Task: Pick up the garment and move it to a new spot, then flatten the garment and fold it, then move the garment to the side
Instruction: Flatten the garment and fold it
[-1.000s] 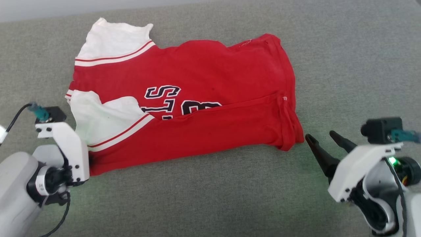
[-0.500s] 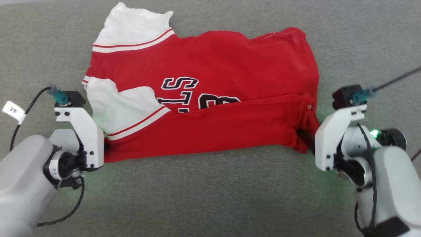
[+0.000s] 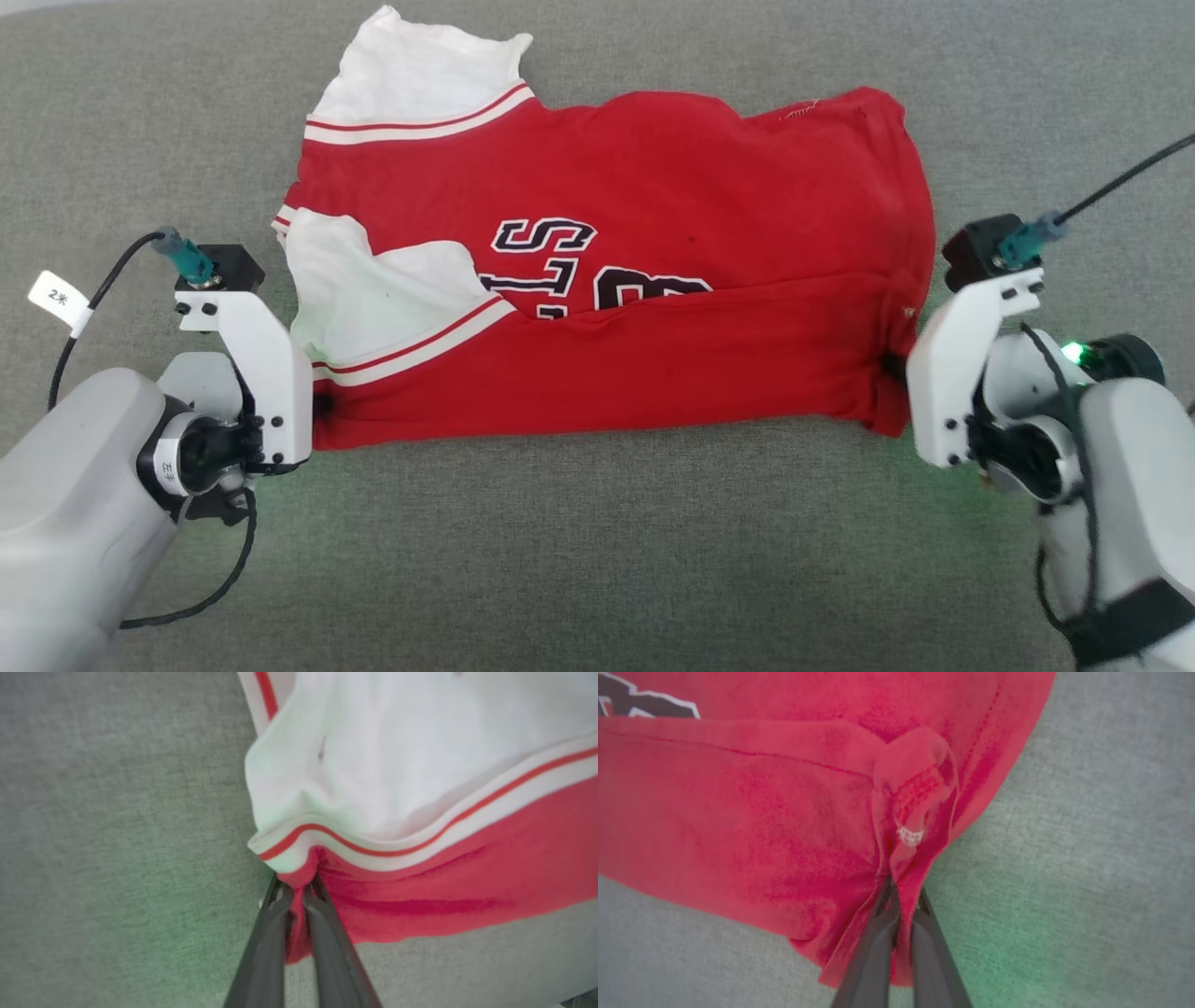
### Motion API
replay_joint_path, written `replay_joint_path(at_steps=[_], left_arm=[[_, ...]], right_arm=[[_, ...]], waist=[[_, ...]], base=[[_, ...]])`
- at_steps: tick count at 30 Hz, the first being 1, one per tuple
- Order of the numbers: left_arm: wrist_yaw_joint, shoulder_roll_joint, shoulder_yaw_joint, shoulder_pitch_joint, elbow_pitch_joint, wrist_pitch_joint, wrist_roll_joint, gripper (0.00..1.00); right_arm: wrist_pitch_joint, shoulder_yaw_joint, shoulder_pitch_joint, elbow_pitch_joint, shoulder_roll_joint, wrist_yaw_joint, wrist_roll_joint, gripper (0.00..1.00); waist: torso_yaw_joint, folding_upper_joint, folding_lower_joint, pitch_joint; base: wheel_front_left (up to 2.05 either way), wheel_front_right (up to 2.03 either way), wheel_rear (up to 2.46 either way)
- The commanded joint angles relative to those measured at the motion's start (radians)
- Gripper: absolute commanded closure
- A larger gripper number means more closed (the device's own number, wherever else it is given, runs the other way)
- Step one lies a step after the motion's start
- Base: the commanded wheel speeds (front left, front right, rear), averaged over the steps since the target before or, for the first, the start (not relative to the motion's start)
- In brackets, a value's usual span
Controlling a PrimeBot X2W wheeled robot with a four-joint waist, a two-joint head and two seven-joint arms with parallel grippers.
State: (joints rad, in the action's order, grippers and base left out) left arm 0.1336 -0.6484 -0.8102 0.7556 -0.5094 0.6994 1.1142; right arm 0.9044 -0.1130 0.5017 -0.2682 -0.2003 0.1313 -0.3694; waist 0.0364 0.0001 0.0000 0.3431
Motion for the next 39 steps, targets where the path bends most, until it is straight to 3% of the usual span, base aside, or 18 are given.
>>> replay_joint_path(at_steps=[1, 6, 13, 19, 20, 21, 22, 23, 24, 25, 32, 36, 39], left_arm=[[0.025, -0.014, -0.015, -0.025, -0.002, 0.018, -0.007, 1.0], [0.1, -0.087, -0.007, -0.055, 0.15, 0.078, 0.001, 1.0], [0.249, -0.196, -0.002, -0.162, 0.436, 0.126, 0.015, 1.0], [0.321, -0.203, -0.008, -0.257, 0.514, 0.107, 0.04, 1.0], [0.324, -0.195, -0.008, -0.267, 0.506, 0.1, 0.043, 0.82], [0.322, -0.188, -0.009, -0.276, 0.497, 0.092, 0.042, 0.66], [0.318, -0.182, -0.01, -0.28, 0.487, 0.087, 0.042, 0.36], [0.315, -0.177, -0.013, -0.283, 0.478, 0.085, 0.042, 0.0], [0.312, -0.173, -0.014, -0.284, 0.47, 0.083, 0.044, 0.0], [0.31, -0.174, -0.014, -0.281, 0.464, 0.086, 0.043, 0.0], [0.312, -0.24, -0.008, -0.219, 0.547, 0.12, 0.009, 0.0], [0.321, -0.304, 0.007, -0.145, 0.644, 0.165, -0.038, 0.0], [0.296, -0.327, 0.02, -0.09, 0.65, 0.171, -0.06, 0.0]], right_arm=[[0.026, -0.006, -0.041, 0.016, -0.026, -0.001, -0.011, 1.0], [0.094, 0.01, -0.107, 0.156, -0.079, -0.001, -0.084, 1.0], [0.186, 0.09, -0.26, 0.366, -0.121, -0.001, -0.113, 1.0], [0.201, 0.134, -0.353, 0.405, -0.067, -0.001, -0.109, 1.0], [0.19, 0.136, -0.357, 0.393, -0.059, -0.001, -0.098, 1.0], [0.178, 0.131, -0.357, 0.378, -0.053, -0.001, -0.088, 0.93], [0.165, 0.126, -0.358, 0.357, -0.041, -0.001, -0.086, 0.75], [0.15, 0.118, -0.355, 0.339, -0.035, -0.001, -0.079, 0.63], [0.13, 0.115, -0.349, 0.322, -0.031, -0.001, -0.069, 0.13], [0.112, 0.111, -0.344, 0.31, -0.024, -0.001, -0.064, 0.0], [0.031, 0.117, -0.352, 0.34, -0.027, -0.002, -0.048, 0.0], [-0.044, 0.159, -0.378, 0.444, 0.023, -0.001, -0.042, 0.0], [-0.115, 0.172, -0.384, 0.52, 0.051, -0.001, -0.025, 0.0]], waist=[[0.005, -0.0001, 0.0, -0.012], [0.019, -0.0001, 0.0, -0.028], [0.03, -0.0001, 0.0, -0.024], [0.024, -0.0001, 0.0, -0.01], [0.022, -0.0001, 0.0, -0.009], [0.019, -0.0001, 0.0, -0.009], [0.017, -0.0001, 0.0, -0.008], [0.015, -0.0001, 0.0, -0.008], [0.014, -0.0001, 0.0, -0.009], [0.012, -0.0001, 0.0, -0.01], [0.004, -0.0001, 0.0, -0.033], [-0.017, -0.0001, 0.0, -0.053], [-0.046, -0.0001, 0.0, -0.057]], base=[[0.0, 0.0, 0.0], [0.0, 0.0, 0.0], [0.0, 0.0, 0.0], [0.0, 0.0, 0.0], [0.0, 0.0, 0.0], [0.0, 0.0, 0.0], [0.0, 0.0, 0.0], [0.0, 0.0, 0.0], [0.0, 0.0, 0.0], [0.0, 0.0, 0.0], [0.0, 0.0, 0.0], [0.0, 0.0, 0.0], [0.0, 0.0, 0.0]])
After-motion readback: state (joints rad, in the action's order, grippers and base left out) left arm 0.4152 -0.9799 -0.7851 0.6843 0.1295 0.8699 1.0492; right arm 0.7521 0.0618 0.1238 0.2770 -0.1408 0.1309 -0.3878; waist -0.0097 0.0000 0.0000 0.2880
